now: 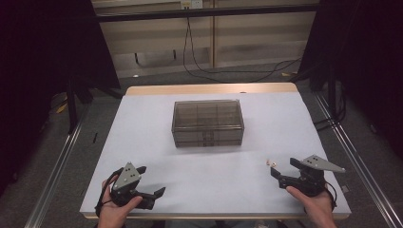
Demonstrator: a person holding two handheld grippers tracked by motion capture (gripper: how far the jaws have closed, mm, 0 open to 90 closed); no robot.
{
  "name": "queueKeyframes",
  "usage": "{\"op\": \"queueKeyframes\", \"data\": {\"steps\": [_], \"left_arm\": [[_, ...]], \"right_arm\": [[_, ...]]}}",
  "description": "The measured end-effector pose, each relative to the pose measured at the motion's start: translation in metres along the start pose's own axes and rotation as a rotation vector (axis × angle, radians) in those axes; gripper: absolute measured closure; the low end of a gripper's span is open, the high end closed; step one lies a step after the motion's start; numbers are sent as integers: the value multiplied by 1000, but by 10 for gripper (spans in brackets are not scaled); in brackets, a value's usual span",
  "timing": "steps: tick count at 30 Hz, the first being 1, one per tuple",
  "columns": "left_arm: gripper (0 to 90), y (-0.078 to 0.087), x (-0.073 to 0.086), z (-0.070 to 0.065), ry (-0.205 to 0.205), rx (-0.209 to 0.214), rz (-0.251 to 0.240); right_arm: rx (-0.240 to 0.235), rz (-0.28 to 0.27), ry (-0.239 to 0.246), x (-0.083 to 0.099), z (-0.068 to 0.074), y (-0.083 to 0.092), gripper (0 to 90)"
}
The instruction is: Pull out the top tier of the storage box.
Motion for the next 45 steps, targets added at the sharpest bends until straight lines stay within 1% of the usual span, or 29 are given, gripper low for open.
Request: {"op": "queueKeyframes", "data": {"steps": [1,2,4,9,10,11,12,16,19,23,26,27,28,31,32,34,37,40,44,45], "left_arm": [[48,1,0,0,1,0,1],[48,1,0,0,11,1,-3],[48,1,-1,0,12,-1,-6],[50,0,-1,0,11,-7,-7],[50,0,0,-1,9,-7,-3],[49,1,0,-2,-3,-2,-1],[49,0,0,-4,-1,2,-7],[49,1,2,-4,-9,-5,0],[49,3,1,-5,-13,-7,-13],[51,3,2,-6,-19,-14,-7],[54,2,1,-11,-31,-7,-13],[55,3,0,-12,-29,-1,-14],[55,2,-1,-14,-15,6,-20],[55,2,-3,-16,-8,14,-24],[56,2,-4,-16,-20,12,-28],[61,1,-5,-17,-7,5,-33],[75,0,-8,-18,-18,-3,-32],[83,-2,-9,-22,-18,-8,-34],[100,-4,-8,-28,-46,-15,-25],[101,-4,-8,-28,-46,-15,-25]], "right_arm": [[3,0,-2,0,-1,1,140],[5,-4,-16,0,-1,2,141],[1,-11,-25,-1,0,5,142],[-19,-4,-21,0,5,5,145],[-21,-4,-19,0,6,5,145],[-24,-2,-20,0,7,5,144],[-27,1,-20,0,8,5,144],[-32,3,-21,0,10,4,141],[-36,9,-17,0,12,2,141],[-49,13,-27,0,14,2,141],[-52,10,-24,-1,16,4,144],[-54,8,-24,-1,16,4,144],[-52,9,-25,-1,16,5,144],[-57,12,-28,0,17,5,146],[-61,13,-29,0,18,5,146],[-71,13,-32,0,19,5,146],[-70,13,-30,1,19,7,146],[-69,10,-36,0,19,8,146],[-71,15,-31,0,21,7,146],[-71,15,-31,0,21,7,146]]}}
Point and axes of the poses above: each handheld gripper's, and its own axes: y roughly backward along the jaws, x roughly out of its underside, z roughly to its left, the point moved 10 cm from there along -y, roughly forward along the jaws, and after that the axes turned 10 degrees about y, right-handed, at the moved point
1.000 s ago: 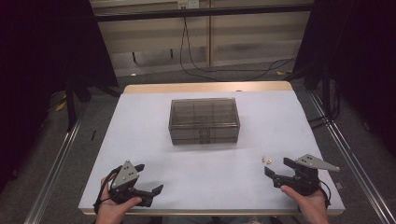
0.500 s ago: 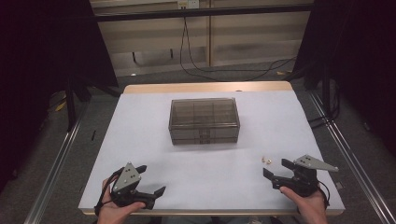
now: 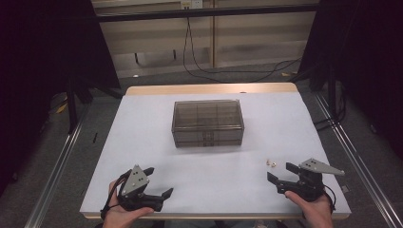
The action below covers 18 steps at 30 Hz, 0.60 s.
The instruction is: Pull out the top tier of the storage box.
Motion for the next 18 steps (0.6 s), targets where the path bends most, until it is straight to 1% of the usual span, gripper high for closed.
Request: {"op": "queueKeyframes", "data": {"steps": [5,9,10,12,14,15,16,17,18], "left_arm": [[112,-4,-5,-2,-6,-11,-6],[115,-7,-9,-6,-16,0,-12],[115,-9,-10,-7,-23,-4,-12],[129,-12,-13,-10,-52,-10,-10],[138,-14,-16,-11,-71,-12,-21],[152,-14,-16,-11,-71,-12,-21],[170,-14,-22,-13,-114,-21,-36],[170,-14,-22,-13,-114,-21,-36],[170,-16,-27,-15,-113,-15,-44]], "right_arm": [[3,9,3,1,0,-1,146],[6,10,5,1,-1,0,146],[6,12,4,2,0,1,146],[3,16,8,2,1,1,146],[-1,20,8,3,2,0,142],[-1,20,8,3,2,0,142],[-2,25,12,3,3,-1,139],[-2,25,12,3,3,-1,139],[-5,25,13,3,3,-2,139]]}}
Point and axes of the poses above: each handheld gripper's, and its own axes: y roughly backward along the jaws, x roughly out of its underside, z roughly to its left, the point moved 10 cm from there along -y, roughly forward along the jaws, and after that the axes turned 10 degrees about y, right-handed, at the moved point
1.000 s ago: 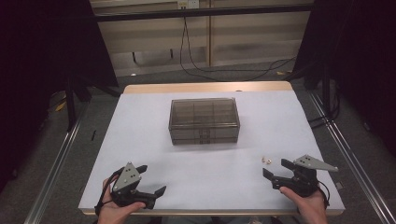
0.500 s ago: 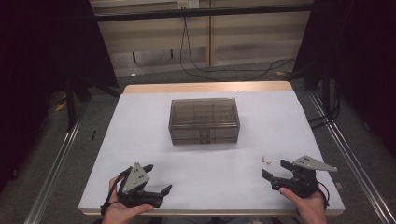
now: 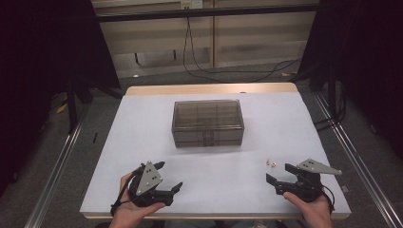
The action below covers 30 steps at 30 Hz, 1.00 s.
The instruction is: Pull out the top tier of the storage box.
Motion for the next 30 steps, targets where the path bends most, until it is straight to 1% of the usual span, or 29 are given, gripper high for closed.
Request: {"op": "queueKeyframes", "data": {"steps": [1,2,3,4,5,7,8,9,12,13,14,15,19,20,21,22,24,26,27,28,29,30], "left_arm": [[171,0,0,0,0,0,0],[176,-3,-2,0,-26,-10,2],[180,-4,-3,0,-33,-13,1],[182,-6,-4,0,-48,-18,2],[183,-6,-4,0,-48,-18,2],[183,-9,-7,0,-77,-32,1],[183,-10,-9,0,-74,-33,-4],[183,-11,-11,0,-80,-33,-1],[186,-15,-15,1,-120,-51,4],[191,-17,-16,0,-116,-54,0],[192,-19,-17,1,-132,-57,2],[199,-20,-18,1,-140,-65,6],[213,-24,-24,3,-154,-77,0],[213,-25,-25,4,-168,-83,2],[213,-25,-25,4,-168,-83,2],[213,-27,-28,4,-175,-94,0],[214,-29,-31,4,-192,-101,2],[227,-32,-31,1,-212,-77,30],[241,-34,-31,0,-225,-81,33],[242,-34,-31,0,-225,-81,33],[244,-37,-32,0,-256,-91,39],[255,-38,-33,-2,-255,-93,39]], "right_arm": [[0,0,0,0,0,0,139],[0,-1,2,0,0,0,139],[-2,0,0,0,0,0,139],[-4,-1,2,0,0,-1,139],[-4,-1,2,0,0,-1,139],[-5,1,6,0,1,-1,139],[-6,1,9,0,1,-1,139],[-9,0,9,0,2,0,139],[-10,-3,15,0,2,0,139],[-10,-2,15,0,2,-1,139],[-11,-1,13,0,2,-1,139],[-12,0,11,0,2,-1,139],[-16,1,16,0,3,-2,139],[-18,0,17,0,4,-2,139],[-18,0,17,0,4,-2,139],[-19,3,16,0,4,-2,139],[-19,2,16,0,4,-2,139],[-18,1,16,0,4,-1,139],[-18,-1,16,0,3,-1,139],[-19,-2,15,0,4,-1,139],[-22,-2,15,0,4,-2,139],[-22,-2,14,0,4,-2,139]]}}
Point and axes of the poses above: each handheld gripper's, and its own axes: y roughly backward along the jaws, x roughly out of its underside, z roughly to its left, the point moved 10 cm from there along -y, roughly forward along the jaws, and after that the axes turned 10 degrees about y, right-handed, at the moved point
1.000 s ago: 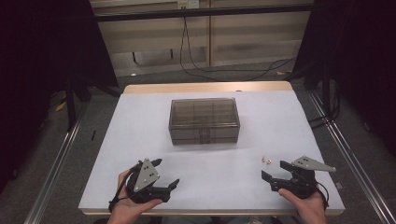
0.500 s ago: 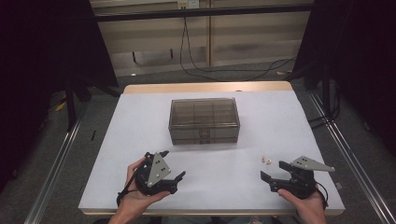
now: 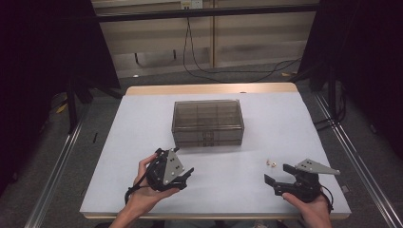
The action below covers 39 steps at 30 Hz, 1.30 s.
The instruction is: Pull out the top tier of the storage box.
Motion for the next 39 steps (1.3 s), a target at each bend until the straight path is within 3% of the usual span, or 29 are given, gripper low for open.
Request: {"op": "queueKeyframes", "data": {"steps": [1,2,3,4,13,27,35,39], "left_arm": [[263,0,0,0,0,0,0],[266,-3,-2,0,-33,-11,3],[267,-3,-2,0,-33,-11,3],[270,-4,-3,1,-61,-29,11],[288,-14,-12,6,-137,-86,9],[412,-25,-21,17,-195,-130,50],[478,-34,-21,20,-267,-192,98],[495,-37,-21,17,-286,-195,108]], "right_arm": [[0,0,0,0,0,0,139],[-2,2,0,0,0,-1,139],[-2,2,0,0,0,-1,139],[-2,4,-2,0,0,-1,139],[-3,5,0,0,1,0,139],[-9,17,10,1,2,-3,139],[-9,17,6,1,1,-2,139],[-9,18,8,1,0,-3,139]]}}
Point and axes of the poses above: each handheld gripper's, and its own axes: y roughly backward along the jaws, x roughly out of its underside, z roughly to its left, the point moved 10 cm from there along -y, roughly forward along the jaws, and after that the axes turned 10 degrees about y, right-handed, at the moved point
